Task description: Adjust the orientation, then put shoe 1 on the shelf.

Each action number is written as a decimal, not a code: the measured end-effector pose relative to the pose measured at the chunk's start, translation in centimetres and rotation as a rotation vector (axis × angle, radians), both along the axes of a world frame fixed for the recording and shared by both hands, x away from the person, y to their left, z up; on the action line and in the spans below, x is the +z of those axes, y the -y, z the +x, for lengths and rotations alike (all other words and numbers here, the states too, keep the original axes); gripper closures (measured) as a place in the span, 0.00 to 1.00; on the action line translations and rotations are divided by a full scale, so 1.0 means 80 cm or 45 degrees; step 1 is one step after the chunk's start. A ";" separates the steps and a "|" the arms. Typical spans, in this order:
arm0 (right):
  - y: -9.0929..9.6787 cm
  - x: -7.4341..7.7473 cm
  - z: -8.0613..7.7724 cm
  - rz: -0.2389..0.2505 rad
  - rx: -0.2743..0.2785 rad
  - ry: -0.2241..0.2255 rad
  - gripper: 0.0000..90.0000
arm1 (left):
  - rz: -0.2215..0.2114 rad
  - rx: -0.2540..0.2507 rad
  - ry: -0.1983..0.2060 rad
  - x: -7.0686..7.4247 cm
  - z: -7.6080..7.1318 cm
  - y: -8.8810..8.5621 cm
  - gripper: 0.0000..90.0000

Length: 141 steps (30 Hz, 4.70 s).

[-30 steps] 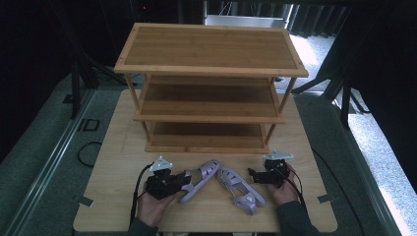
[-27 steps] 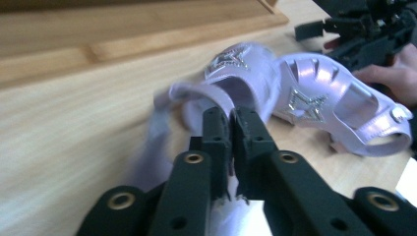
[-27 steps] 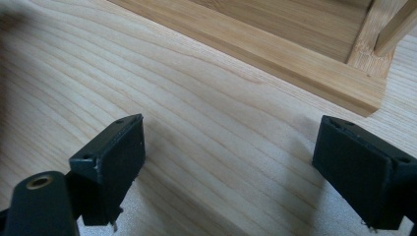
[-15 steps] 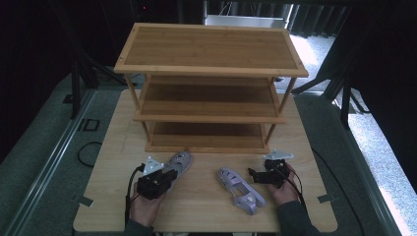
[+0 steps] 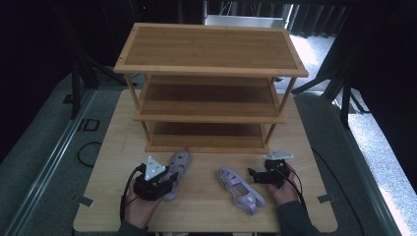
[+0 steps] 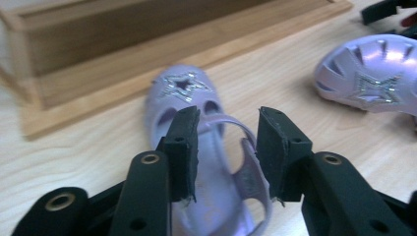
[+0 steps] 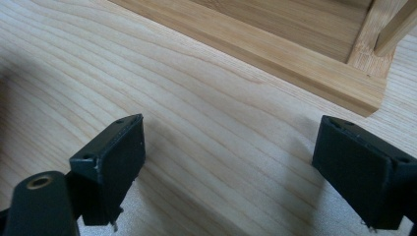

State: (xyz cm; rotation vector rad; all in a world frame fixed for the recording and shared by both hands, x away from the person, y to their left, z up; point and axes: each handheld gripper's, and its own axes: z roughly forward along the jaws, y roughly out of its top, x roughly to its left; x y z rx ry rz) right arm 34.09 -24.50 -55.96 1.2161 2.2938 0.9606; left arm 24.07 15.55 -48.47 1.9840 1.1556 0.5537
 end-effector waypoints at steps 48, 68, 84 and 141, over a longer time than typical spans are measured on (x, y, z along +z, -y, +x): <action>0.000 0.000 0.000 0.000 0.001 0.000 0.13 | 0.084 -0.121 -0.109 -0.040 0.044 -0.014 0.85; 0.000 0.000 0.000 0.000 0.001 -0.001 0.13 | 0.012 -0.144 -0.055 -0.012 0.047 -0.015 0.92; 0.000 0.000 0.000 0.002 0.000 -0.001 0.13 | -0.024 -0.180 0.007 0.032 0.055 -0.018 0.92; 0.000 0.000 0.000 0.002 -0.001 -0.002 0.13 | -0.158 -0.305 0.203 0.192 0.073 0.012 0.92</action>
